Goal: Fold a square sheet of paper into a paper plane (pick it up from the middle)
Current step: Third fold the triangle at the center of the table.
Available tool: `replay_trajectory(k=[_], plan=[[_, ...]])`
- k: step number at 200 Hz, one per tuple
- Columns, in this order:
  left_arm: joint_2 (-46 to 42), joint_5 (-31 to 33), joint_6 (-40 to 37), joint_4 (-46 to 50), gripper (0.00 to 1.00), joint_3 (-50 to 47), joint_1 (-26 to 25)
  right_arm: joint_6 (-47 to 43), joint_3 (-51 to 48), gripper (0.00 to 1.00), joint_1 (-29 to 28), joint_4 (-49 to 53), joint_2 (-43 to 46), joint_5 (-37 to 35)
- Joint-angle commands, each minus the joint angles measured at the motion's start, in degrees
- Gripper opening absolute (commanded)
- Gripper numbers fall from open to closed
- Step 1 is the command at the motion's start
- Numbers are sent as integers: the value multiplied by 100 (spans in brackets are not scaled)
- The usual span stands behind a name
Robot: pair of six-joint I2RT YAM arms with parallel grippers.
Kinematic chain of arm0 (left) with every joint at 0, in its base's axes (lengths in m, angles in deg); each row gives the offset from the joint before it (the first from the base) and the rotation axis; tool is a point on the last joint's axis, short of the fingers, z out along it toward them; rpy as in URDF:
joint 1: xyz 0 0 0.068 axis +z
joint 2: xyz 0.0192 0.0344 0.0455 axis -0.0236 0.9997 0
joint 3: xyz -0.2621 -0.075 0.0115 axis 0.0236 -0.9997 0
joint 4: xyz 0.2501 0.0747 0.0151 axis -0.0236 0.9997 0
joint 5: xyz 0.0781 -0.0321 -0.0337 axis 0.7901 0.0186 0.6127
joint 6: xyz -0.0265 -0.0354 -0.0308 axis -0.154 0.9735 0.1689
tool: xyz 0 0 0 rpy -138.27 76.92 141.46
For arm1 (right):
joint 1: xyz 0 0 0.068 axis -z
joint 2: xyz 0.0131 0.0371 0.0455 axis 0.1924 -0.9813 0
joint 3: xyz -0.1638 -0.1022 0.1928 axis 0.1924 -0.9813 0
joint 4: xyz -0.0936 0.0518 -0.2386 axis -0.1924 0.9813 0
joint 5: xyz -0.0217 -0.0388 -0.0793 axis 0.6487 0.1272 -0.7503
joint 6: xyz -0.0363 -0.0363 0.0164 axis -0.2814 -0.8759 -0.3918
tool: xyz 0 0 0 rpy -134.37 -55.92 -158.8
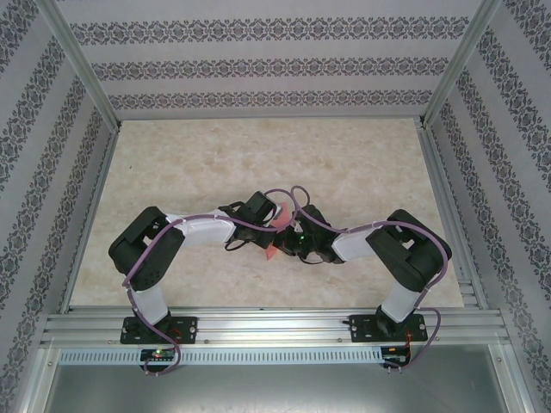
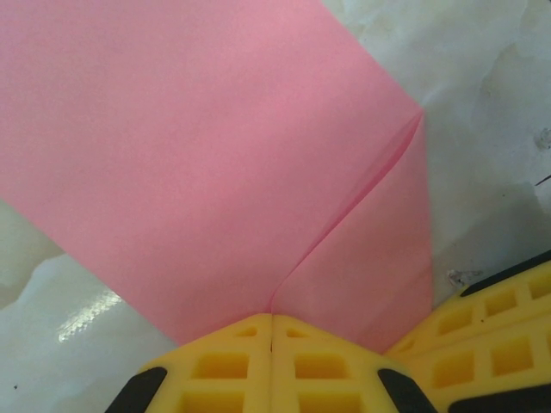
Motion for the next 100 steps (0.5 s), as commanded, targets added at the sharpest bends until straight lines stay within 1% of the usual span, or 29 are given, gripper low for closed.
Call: replay_trajectory(k=[1, 18, 34, 78, 100], plan=[[97, 179, 41, 373, 6, -218, 79, 50, -125, 8, -125, 47, 324, -152], [81, 180, 32, 374, 6, -217, 79, 92, -192, 9, -172, 54, 579, -209], [84, 159, 35, 365, 6, -222, 73, 147, -188, 9, -230, 43, 590, -205], [95, 109, 36, 365, 6, -202, 79, 276, -6, 9, -427, 6, 93, -236], [102, 97, 36, 363, 6, -201, 79, 311, -77, 8, -507, -32, -105, -270]])
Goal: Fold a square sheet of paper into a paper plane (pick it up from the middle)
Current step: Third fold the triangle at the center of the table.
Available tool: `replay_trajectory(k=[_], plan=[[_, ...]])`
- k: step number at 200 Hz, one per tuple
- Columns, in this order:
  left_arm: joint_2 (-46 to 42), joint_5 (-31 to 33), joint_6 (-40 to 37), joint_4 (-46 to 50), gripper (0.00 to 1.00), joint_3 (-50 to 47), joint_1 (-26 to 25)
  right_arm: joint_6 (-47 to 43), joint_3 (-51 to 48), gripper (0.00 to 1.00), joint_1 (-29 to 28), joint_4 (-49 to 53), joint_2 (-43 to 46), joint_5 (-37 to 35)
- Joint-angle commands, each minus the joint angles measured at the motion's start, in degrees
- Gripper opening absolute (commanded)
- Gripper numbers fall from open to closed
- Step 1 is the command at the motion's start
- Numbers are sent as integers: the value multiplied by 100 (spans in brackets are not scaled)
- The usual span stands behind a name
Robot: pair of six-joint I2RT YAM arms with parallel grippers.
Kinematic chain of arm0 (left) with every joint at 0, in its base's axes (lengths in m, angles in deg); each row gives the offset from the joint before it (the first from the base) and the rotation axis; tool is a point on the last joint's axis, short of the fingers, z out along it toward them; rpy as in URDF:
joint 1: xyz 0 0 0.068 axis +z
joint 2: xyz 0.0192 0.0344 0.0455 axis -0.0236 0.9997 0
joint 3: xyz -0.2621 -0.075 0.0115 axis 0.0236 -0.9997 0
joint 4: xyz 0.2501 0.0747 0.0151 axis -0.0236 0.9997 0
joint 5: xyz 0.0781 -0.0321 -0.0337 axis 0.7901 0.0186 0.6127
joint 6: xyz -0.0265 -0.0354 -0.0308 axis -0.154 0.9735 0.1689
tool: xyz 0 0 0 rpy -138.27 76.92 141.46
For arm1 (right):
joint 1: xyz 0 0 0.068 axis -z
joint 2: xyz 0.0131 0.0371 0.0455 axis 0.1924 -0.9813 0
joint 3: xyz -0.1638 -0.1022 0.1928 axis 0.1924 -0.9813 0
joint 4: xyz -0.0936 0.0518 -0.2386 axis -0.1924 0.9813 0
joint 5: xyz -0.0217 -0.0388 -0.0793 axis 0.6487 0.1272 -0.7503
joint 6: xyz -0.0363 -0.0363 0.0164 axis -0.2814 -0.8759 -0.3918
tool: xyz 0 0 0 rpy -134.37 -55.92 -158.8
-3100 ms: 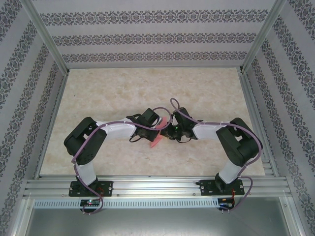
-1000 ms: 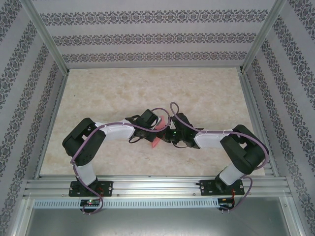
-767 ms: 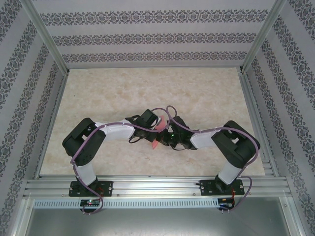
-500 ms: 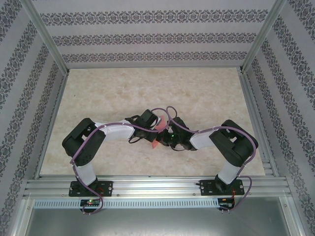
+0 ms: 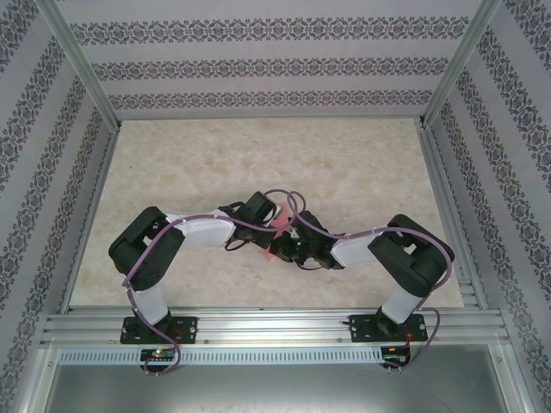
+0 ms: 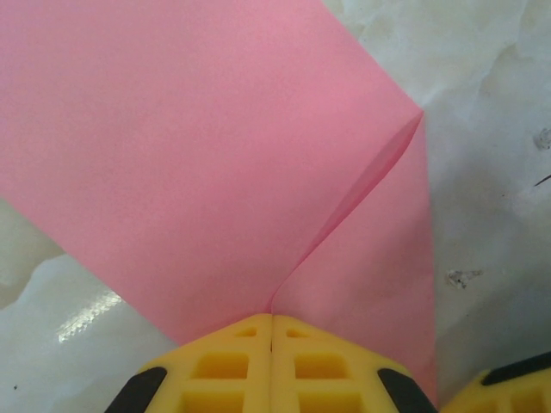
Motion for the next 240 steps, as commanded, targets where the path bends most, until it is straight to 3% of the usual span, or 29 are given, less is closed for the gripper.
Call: replay_trajectory(k=[1, 71, 126, 174, 240], plan=[[104, 103, 32, 366, 6, -194, 79, 99, 40, 8, -104, -44, -228, -137], [49, -17, 23, 385, 7, -197, 79, -25, 121, 8, -199, 700, 538, -327], [77, -118, 26, 374, 7, -159, 79, 231, 274, 9, -358, 252, 258, -280], [81, -115, 20, 377, 7, -156, 79, 303, 103, 9, -429, 537, -56, -306], [113, -91, -8, 411, 7, -128, 79, 267, 178, 10, -462, 568, 311, -302]])
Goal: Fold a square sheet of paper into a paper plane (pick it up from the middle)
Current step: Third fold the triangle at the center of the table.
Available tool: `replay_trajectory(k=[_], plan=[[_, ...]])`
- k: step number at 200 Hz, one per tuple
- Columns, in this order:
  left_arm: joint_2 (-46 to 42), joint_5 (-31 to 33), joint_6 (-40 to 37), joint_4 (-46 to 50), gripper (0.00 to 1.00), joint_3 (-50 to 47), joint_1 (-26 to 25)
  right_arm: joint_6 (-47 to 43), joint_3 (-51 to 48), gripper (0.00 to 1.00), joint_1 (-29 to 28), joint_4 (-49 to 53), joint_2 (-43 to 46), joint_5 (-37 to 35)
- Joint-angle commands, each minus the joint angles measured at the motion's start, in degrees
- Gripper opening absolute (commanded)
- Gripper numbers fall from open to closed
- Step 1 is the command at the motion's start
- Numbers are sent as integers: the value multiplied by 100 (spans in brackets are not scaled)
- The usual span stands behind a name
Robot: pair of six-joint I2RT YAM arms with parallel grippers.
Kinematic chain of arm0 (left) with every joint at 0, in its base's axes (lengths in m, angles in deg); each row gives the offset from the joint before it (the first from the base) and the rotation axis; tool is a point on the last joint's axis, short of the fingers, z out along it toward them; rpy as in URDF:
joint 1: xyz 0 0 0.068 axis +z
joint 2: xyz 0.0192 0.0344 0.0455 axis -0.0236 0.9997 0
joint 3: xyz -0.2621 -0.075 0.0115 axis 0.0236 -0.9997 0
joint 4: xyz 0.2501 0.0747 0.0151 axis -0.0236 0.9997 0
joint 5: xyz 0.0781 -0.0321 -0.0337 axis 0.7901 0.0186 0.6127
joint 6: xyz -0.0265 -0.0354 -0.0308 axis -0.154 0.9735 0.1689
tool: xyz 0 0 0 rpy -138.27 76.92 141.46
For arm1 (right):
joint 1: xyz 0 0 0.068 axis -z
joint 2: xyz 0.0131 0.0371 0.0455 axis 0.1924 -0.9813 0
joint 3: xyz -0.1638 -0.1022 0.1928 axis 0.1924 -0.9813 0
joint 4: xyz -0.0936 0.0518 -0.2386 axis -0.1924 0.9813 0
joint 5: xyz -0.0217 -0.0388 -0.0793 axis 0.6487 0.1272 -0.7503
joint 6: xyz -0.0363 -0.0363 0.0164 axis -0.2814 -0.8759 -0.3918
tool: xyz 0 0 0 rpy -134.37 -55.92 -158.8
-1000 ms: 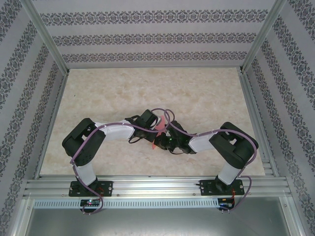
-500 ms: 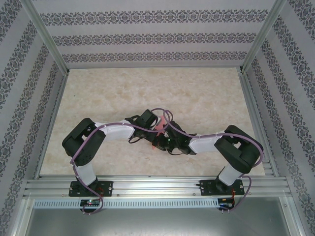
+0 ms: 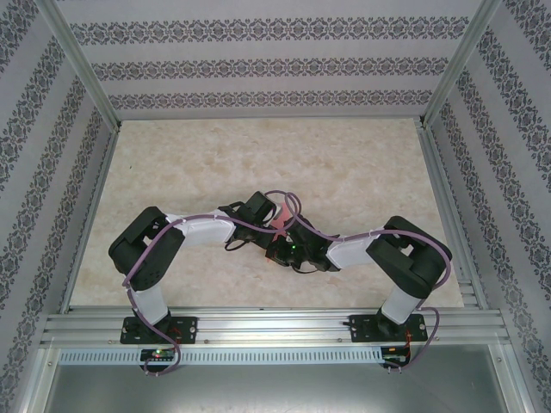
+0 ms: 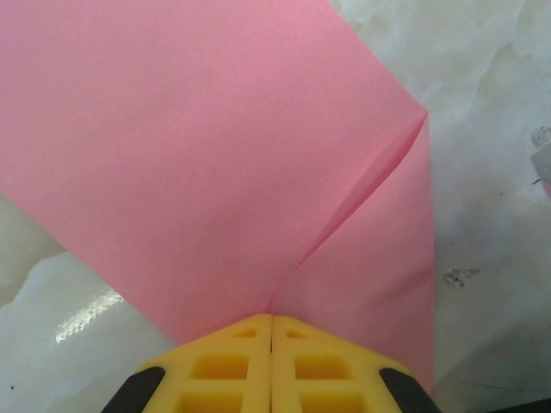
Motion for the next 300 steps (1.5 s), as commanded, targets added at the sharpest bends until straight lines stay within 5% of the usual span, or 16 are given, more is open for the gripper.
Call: replay_trajectory(k=[1, 102, 143, 219, 300], plan=[[115, -46, -5, 407, 7, -125, 77, 50, 12, 10, -103, 178, 268, -10], [112, -49, -12, 429, 7, -123, 77, 295, -49, 7, -293, 254, -430, -106], [49, -41, -1, 445, 8, -143, 77, -24, 21, 9, -180, 493, 348, -266], [-258, -43, 144, 617, 23, 109, 77, -789, 30, 10, 1253, 482, 684, 429], [-808, 436, 341, 903, 39, 172, 82, -954, 978, 10, 1336, 365, -453, 934]])
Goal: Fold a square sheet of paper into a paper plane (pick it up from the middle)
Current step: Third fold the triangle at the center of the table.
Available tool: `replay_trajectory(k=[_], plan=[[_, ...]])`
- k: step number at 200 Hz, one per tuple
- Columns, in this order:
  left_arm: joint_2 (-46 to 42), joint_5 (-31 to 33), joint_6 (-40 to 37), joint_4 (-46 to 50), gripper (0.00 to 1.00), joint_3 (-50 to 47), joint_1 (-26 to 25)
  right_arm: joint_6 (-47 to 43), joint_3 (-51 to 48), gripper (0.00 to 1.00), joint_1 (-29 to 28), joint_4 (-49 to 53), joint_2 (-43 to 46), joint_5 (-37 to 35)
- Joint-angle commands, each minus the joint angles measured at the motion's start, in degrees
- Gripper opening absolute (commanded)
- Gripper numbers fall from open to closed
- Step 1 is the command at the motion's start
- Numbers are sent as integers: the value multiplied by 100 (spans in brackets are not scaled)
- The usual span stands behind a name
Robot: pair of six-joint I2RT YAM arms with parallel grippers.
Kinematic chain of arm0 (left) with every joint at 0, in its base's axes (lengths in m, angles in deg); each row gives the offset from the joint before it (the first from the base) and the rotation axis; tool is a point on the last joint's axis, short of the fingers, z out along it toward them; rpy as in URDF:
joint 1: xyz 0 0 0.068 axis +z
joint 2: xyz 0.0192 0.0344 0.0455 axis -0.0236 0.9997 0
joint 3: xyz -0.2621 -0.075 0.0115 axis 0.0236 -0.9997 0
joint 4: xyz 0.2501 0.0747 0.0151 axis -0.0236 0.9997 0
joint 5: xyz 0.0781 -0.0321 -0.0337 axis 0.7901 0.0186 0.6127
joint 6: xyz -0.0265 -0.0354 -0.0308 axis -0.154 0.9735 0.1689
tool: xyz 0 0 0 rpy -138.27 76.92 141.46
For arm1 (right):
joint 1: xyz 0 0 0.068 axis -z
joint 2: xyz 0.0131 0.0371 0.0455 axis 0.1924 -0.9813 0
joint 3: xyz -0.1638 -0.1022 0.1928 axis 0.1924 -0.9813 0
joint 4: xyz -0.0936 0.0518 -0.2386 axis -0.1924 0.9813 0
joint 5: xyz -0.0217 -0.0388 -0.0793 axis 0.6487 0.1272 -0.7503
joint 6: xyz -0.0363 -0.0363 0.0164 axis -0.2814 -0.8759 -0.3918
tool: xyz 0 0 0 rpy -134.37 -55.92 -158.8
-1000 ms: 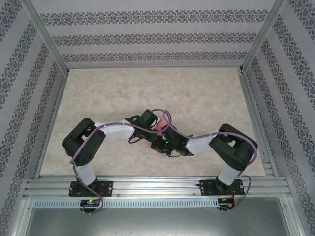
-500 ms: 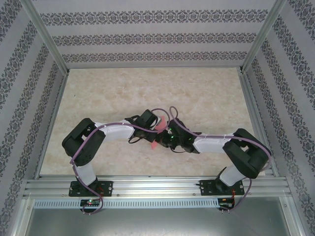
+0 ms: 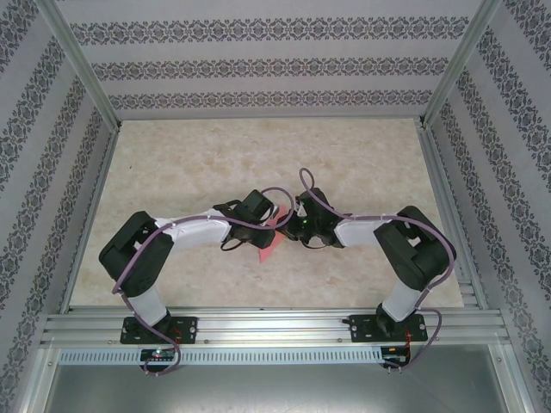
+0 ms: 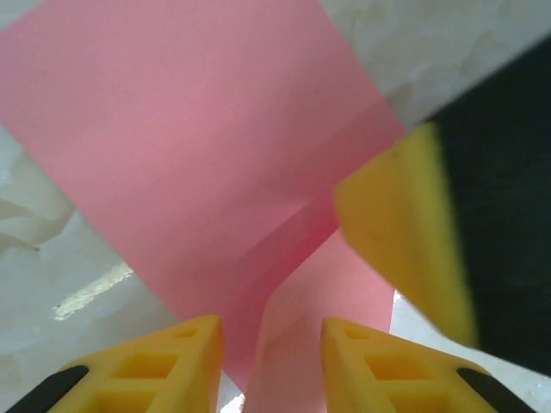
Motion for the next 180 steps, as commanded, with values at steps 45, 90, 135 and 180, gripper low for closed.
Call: replay_trajectory(k=[45, 90, 135, 180], plan=[[-982, 368, 861, 574, 41, 3, 77, -256, 199, 10, -62, 116, -597, -178], [-1372, -977, 1538, -190, 30, -445, -72, -291, 181, 9, -104, 329, -643, -455], [-514, -1320, 1823, -574, 16, -436, -309, -238, 154, 10, -122, 273, -603, -451], [-139, -511, 1848, -451, 10, -553, -310, -308, 234, 12, -99, 266, -463, -318]])
